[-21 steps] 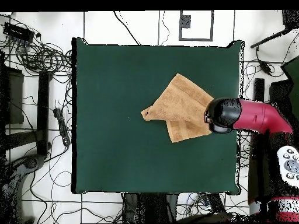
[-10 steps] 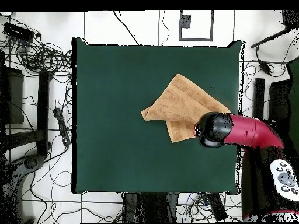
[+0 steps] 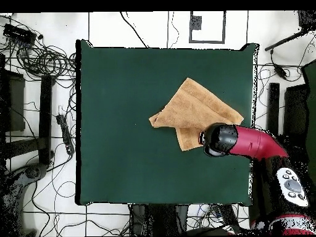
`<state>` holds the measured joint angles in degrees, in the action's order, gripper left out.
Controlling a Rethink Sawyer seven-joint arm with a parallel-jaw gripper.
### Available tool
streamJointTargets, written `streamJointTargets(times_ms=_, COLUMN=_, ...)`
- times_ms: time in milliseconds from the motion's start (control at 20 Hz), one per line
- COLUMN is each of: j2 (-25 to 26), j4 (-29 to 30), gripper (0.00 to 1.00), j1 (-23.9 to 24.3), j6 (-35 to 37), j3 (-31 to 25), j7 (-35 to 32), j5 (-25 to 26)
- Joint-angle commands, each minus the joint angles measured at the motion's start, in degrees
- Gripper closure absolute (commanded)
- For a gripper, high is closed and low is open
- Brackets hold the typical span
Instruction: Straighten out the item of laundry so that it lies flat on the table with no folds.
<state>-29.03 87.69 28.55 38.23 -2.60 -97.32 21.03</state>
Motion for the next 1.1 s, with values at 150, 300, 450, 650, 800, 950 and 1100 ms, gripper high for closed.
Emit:
streamJointTargets(times_ms=150, j2=5.7, j4=7.5, gripper=0.00, j1=-5.6, j6=-5.0, j3=1.3, j7=-18.5, j5=-6.2)
streamJointTargets(times_ms=300, j2=5.3, j4=8.3, gripper=0.00, j1=-8.1, j6=-4.6, j3=4.2, j7=-22.0, j5=-8.5)
streamJointTargets(times_ms=450, j2=5.1, j4=9.0, gripper=0.00, j1=-9.0, j6=-5.0, j3=5.3, j7=-21.6, j5=-10.2)
streamJointTargets(times_ms=650, j2=6.0, j4=9.6, gripper=0.00, j1=-9.1, j6=-5.6, j3=6.0, j7=-21.0, j5=-12.0)
streamJointTargets(times_ms=800, j2=8.1, j4=8.7, gripper=0.00, j1=-8.2, j6=-7.9, j3=5.0, j7=-19.4, j5=-12.5)
streamJointTargets(times_ms=950, j2=8.9, j4=6.2, gripper=0.00, j1=-8.4, j6=-8.7, j3=4.3, j7=-17.2, j5=-11.6)
streamJointTargets(times_ms=1100, j2=8.3, j4=5.2, gripper=0.00, j1=-8.6, j6=-6.7, j3=3.9, j7=-16.0, j5=-11.6)
